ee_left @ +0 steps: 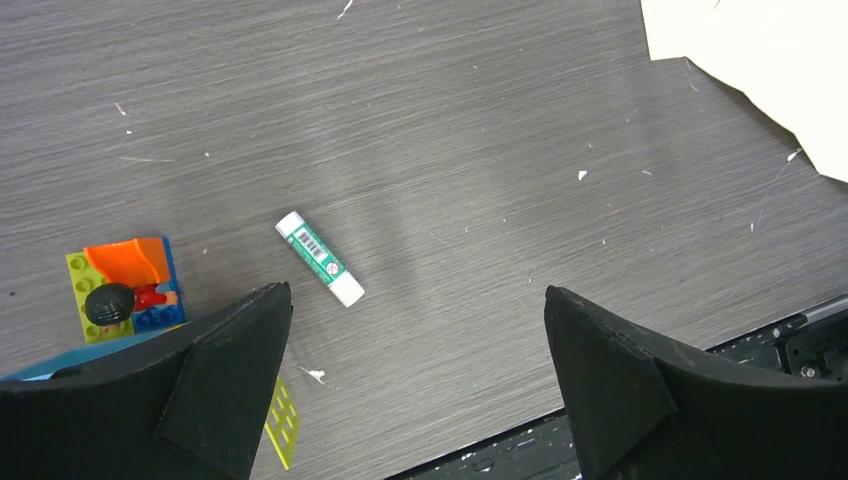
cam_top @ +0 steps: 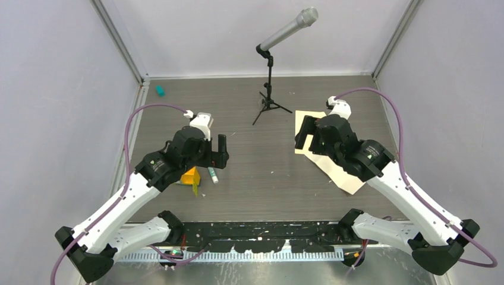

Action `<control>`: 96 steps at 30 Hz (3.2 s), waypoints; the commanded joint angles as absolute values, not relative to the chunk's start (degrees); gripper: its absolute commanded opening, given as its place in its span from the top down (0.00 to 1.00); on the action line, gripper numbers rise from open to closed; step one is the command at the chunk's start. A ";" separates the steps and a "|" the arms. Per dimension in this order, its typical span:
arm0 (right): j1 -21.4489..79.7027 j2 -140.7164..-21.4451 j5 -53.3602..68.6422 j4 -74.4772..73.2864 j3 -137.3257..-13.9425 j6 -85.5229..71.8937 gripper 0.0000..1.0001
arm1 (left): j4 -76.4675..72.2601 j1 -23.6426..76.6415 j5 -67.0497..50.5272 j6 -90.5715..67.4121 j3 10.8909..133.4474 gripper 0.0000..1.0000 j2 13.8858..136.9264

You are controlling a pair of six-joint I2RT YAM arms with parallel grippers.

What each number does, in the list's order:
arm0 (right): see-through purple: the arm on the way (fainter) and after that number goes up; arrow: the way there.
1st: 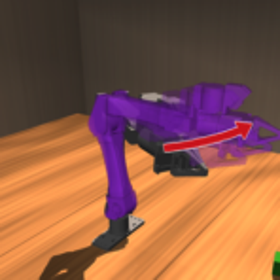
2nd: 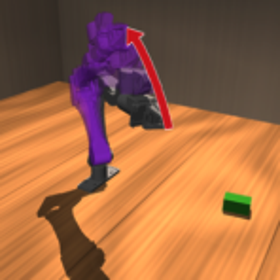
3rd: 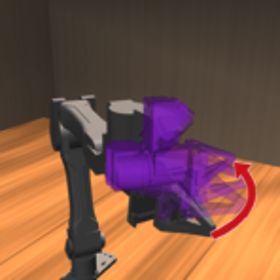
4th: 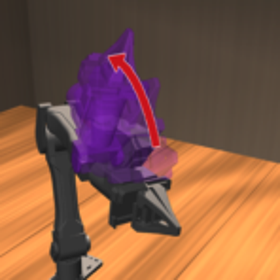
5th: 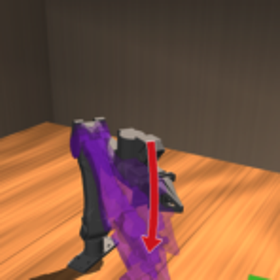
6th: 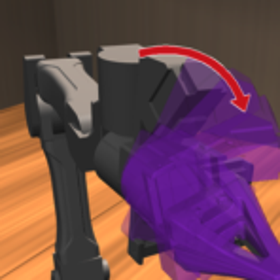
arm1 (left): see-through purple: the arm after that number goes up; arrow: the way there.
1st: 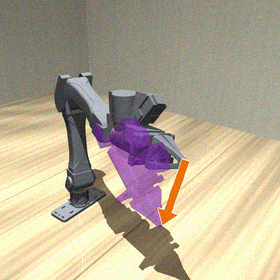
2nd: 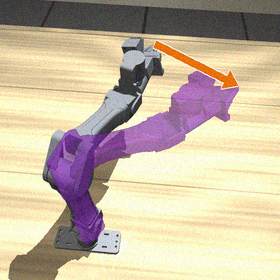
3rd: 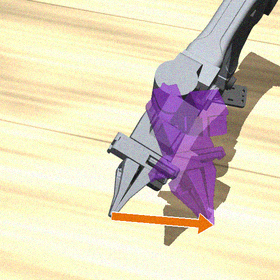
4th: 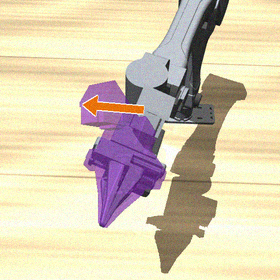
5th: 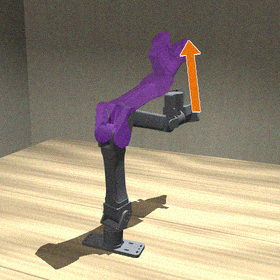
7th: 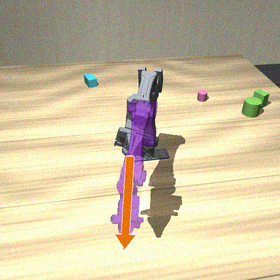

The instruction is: Place the letter into the envelope and seal it

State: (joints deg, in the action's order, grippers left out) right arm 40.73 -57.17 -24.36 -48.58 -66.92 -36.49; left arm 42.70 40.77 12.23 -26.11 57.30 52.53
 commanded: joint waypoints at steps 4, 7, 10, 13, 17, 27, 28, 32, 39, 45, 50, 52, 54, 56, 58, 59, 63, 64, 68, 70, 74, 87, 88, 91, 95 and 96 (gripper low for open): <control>38.21 -58.60 -26.09 -49.65 -69.03 -39.03 0.04 | 43.20 40.96 13.49 -23.60 60.87 0.00 53.15; 35.85 -59.88 -25.32 -49.78 -68.84 -39.96 0.04 | 42.88 40.96 13.57 -23.58 59.97 0.00 52.07; 32.39 -60.78 -24.89 -49.89 -67.66 -40.99 0.04 | 41.68 40.96 11.74 -23.07 58.92 0.00 51.00; 27.60 -61.55 -25.38 -50.10 -66.06 -41.93 0.04 | 40.80 40.89 10.77 -22.68 58.38 0.00 50.78; 19.03 -63.49 -24.90 -49.35 -62.87 -42.87 0.03 | 40.92 40.88 8.82 -22.68 58.96 0.00 52.05; 4.15 -74.52 -17.87 -34.13 -53.34 -46.99 0.03 | 40.40 40.81 5.04 -22.32 58.78 0.00 53.70; 3.19 -75.69 -16.89 -32.21 -52.26 -47.38 0.03 | 40.18 40.81 4.66 -22.32 58.75 0.00 53.70; 2.19 -80.47 -16.14 -27.85 -49.82 -47.37 0.03 | 39.10 40.78 3.92 -21.91 58.57 0.00 54.09; 2.20 -82.06 -10.11 -21.59 -42.70 -49.70 0.03 | 38.13 40.78 2.58 -21.80 58.27 0.00 56.26; 4.58 -79.54 -5.11 -17.59 -35.41 -52.93 0.03 | 37.12 40.81 1.92 -22.34 57.96 0.00 57.96; 15.58 -76.46 -6.98 -17.38 -31.64 -57.32 0.03 | 35.70 40.70 1.11 -23.90 57.99 0.00 59.70; 21.33 -76.21 -7.74 -17.00 -30.63 -59.74 0.03 | 35.29 40.69 0.90 -25.04 57.92 0.00 60.69; 27.04 -76.54 -8.65 -16.45 -30.23 -61.88 0.03 | 34.95 40.69 1.05 -26.35 57.69 0.00 61.78; 33.78 -77.56 -9.82 -16.59 -30.88 -63.19 0.03 | 34.74 40.56 1.38 -27.63 57.35 0.00 62.87; 38.90 -79.19 -10.10 -16.90 -32.10 -63.54 0.03 | 34.48 40.39 1.46 -28.81 56.88 0.00 63.92; 41.12 -80.12 -10.11 -17.20 -32.99 -63.31 0.03 | 34.43 40.30 1.53 -29.31 56.76 0.00 64.38; 46.41 -80.65 -13.25 -24.86 -39.90 -61.06 0.03 | 33.68 40.02 1.72 -31.06 55.60 0.00 65.48; 46.56 -79.51 -14.21 -27.24 -41.84 -60.76 0.03 | 33.40 39.97 1.68 -31.42 55.23 0.00 65.56; 46.58 -72.23 -20.80 -40.26 -50.19 -61.26 0.03 | 32.65 39.73 1.17 -32.38 54.28 0.00 65.57; 46.58 -67.18 -25.41 -47.88 -53.89 -63.18 0.03 | 32.58 39.60 1.14 -32.39 54.06 0.00 65.36; 46.54 -58.34 -30.21 -60.82 -54.94 -72.07 0.03 | 32.66 39.00 0.46 -32.26 53.92 0.00 64.83; 46.52 -44.32 -30.08 -64.75 -37.72 -93.18 0.18 | 32.65 36.71 -3.09 -31.76 53.89 0.00 63.91; 46.54 -45.24 -29.69 -63.44 -36.78 -93.33 0.19 | 32.56 36.61 -3.09 -31.79 53.83 0.00 63.83; 46.51 -48.10 -29.12 -58.42 -34.23 -92.93 0.23 | 32.62 36.33 -3.05 -31.86 53.64 0.00 63.66; 46.49 -51.36 -29.49 -51.14 -31.15 -92.24 0.26 | 32.49 36.04 -3.62 -31.97 53.56 0.00 63.57; 46.47 -51.82 -29.33 -48.87 -30.12 -92.02 0.28 | 32.65 36.01 -3.72 -31.76 53.68 0.00 63.59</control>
State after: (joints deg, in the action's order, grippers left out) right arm 46.65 -50.50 -27.14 -57.82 -32.34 -90.19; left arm 35.07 36.51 -2.28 -31.55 53.80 65.12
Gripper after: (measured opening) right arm 0.744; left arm 0.996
